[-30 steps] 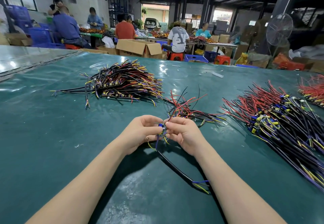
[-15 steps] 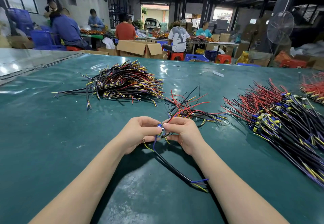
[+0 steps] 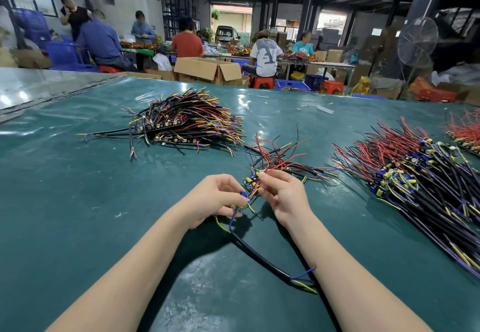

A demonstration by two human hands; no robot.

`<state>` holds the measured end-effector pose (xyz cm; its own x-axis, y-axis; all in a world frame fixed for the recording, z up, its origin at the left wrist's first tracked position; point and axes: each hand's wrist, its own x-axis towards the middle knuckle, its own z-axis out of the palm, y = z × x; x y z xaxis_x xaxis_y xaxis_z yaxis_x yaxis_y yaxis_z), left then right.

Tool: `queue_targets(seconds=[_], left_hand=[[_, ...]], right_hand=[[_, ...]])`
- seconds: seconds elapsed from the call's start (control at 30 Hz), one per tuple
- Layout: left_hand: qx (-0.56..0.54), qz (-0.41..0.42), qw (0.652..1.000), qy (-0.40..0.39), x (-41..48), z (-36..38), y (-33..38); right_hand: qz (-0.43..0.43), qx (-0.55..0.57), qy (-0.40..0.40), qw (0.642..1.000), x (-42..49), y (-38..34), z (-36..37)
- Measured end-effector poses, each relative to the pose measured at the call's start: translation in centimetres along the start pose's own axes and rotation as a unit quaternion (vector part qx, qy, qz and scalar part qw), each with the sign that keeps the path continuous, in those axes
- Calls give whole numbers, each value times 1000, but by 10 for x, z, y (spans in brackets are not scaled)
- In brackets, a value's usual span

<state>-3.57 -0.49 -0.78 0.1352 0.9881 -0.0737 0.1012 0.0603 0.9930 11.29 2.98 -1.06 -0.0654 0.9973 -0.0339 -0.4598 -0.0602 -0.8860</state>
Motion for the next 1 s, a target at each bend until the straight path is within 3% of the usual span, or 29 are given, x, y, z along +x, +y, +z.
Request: queue_targets(seconds=[0.2, 0.6, 1.0], left_hand=[[2, 2, 1000, 13, 0, 1, 4], [-41, -37, 998, 35, 4, 5, 6], [20, -2, 1000, -17, -3, 8, 10]], right_hand=[[-64, -150, -63, 985, -1, 6, 3], [51, -95, -197, 975, -7, 2, 8], [84, 45, -98, 991, -9, -8, 10]])
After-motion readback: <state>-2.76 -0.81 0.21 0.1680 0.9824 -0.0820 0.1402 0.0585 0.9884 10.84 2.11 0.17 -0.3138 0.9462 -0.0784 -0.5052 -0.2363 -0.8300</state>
